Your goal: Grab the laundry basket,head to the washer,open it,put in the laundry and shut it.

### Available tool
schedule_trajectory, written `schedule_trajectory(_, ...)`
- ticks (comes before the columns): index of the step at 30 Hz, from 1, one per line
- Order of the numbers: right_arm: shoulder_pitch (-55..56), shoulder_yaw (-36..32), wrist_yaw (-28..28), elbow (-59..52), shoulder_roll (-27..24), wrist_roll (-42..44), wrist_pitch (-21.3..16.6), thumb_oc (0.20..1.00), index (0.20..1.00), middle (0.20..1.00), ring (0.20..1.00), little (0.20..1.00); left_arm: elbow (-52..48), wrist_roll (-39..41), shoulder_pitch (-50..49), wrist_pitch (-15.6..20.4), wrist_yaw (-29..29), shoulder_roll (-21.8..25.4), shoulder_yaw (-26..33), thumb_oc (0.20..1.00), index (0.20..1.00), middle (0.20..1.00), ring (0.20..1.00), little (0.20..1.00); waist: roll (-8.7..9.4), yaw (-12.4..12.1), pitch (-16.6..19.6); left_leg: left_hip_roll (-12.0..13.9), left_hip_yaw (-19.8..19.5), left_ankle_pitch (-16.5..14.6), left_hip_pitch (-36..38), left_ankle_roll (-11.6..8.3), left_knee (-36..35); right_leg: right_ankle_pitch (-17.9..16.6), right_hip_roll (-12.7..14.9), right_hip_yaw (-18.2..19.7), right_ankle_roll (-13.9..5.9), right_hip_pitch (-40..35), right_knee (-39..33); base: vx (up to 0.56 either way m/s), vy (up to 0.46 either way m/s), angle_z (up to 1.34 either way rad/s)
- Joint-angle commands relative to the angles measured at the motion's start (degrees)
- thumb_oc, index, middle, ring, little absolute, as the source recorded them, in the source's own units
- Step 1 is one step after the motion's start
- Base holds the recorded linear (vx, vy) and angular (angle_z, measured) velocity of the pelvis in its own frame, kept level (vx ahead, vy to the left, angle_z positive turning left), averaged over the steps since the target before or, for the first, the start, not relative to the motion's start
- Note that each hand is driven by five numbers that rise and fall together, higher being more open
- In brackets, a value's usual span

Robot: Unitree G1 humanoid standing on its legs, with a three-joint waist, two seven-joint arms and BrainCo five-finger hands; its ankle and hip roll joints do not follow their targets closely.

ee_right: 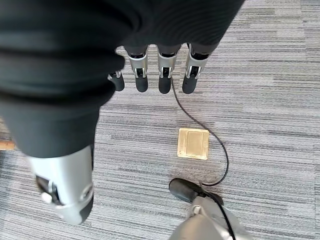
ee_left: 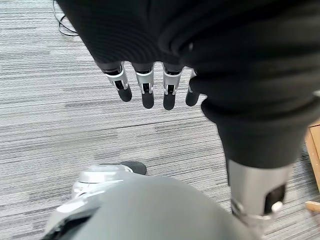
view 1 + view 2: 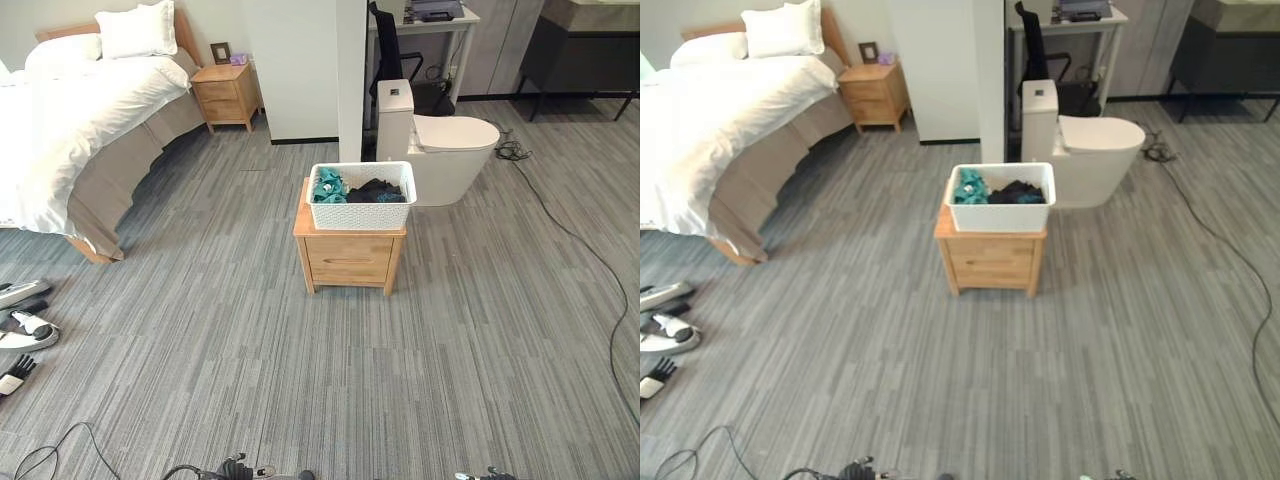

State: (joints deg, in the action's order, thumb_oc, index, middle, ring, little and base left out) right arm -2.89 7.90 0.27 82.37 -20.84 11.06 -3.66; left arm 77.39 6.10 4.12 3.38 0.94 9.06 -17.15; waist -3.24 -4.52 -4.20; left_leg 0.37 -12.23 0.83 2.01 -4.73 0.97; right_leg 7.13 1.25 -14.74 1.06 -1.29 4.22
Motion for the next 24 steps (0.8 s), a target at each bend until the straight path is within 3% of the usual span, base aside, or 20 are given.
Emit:
schedule_trajectory(1,-1.9,0.4,-0.9,3.2,-1.7,-0.3,0.5,1.000,1.000,1.000,1.000,1.000,0.7,-6.2,4.4,0.9,1.0,-0.8,-2.8,1.000,1.000,1.000,1.000,1.000,2.72,0.3,-1.2,-2.8,-3.1,-0.5,1.3,2.45,-6.0,-4.8,1.3,-0.4,-5.07,-3.8,-7.3,0.00,-0.047,0.00)
schedule_trajectory(8,-0.2,-1.5,-1.0,4.6,-2.6,0.0,1.0,1.000,1.000,1.000,1.000,1.000,0.7,-3.3,3.7,0.4,0.6,-0.9,-0.2,1.000,1.000,1.000,1.000,1.000,2.25,0.0,-1.5,-2.6,-3.9,-0.4,0.9,1.76,-5.0,-4.6,0.8,-0.9,-4.59,-4.5,-7.9,0.01,-0.046,0.01)
schedule_trajectory(11,-0.8,0.9,-0.8,1.5,0.4,0.9,0.1,1.000,1.000,1.000,1.000,1.000,2.4,-1.4,3.0,0.3,0.3,-0.6,1.1,1.000,1.000,1.000,1.000,1.000,2.72,0.3,-2.2,-2.6,-2.9,-0.8,-0.4,1.28,-2.3,-4.8,0.6,0.4,-4.30,-4.4,-8.4,-0.03,-0.056,0.00)
schedule_trajectory(15,-1.1,1.9,-0.6,0.8,0.2,0.4,0.1,1.000,1.000,1.000,1.000,1.000,3.2,-0.6,3.1,0.3,0.7,-0.3,2.3,1.000,1.000,1.000,1.000,1.000,4.05,0.2,-4.6,-4.2,-0.7,-1.6,-4.3,0.48,5.1,-5.2,1.2,1.1,-4.09,-4.1,-8.4,-0.03,-0.061,-0.07)
schedule_trajectory(18,-1.8,2.4,-0.5,0.3,-0.4,0.1,-0.1,1.000,1.000,1.000,1.000,1.000,3.0,1.0,3.2,0.5,0.7,-0.1,3.0,1.000,1.000,1.000,1.000,1.000,4.58,-0.6,-5.6,-5.3,-0.1,-1.0,-6.8,0.02,9.7,-5.3,1.8,0.9,-3.91,-3.7,-7.8,0.01,-0.035,-0.02)
schedule_trajectory(19,-2.3,3.1,-0.4,0.0,-0.7,-0.6,-0.1,1.000,1.000,1.000,1.000,1.000,3.2,1.8,3.1,0.5,0.7,0.1,3.4,1.000,1.000,1.000,1.000,1.000,4.82,-0.9,-6.2,-5.9,1.7,-0.3,-9.0,0.18,13.2,-5.1,2.1,0.5,-3.65,-3.6,-7.3,0.04,-0.036,0.04)
schedule_trajectory(24,-2.1,3.1,-0.7,0.7,-1.7,-2.3,0.3,1.000,1.000,1.000,1.000,1.000,3.5,2.1,2.4,0.2,0.4,0.6,4.4,1.000,1.000,1.000,1.000,1.000,4.19,-1.1,-5.7,-6.0,5.2,0.1,-11.0,2.10,6.5,-4.0,1.3,-0.7,-3.83,-4.2,-7.7,0.09,-0.003,0.15)
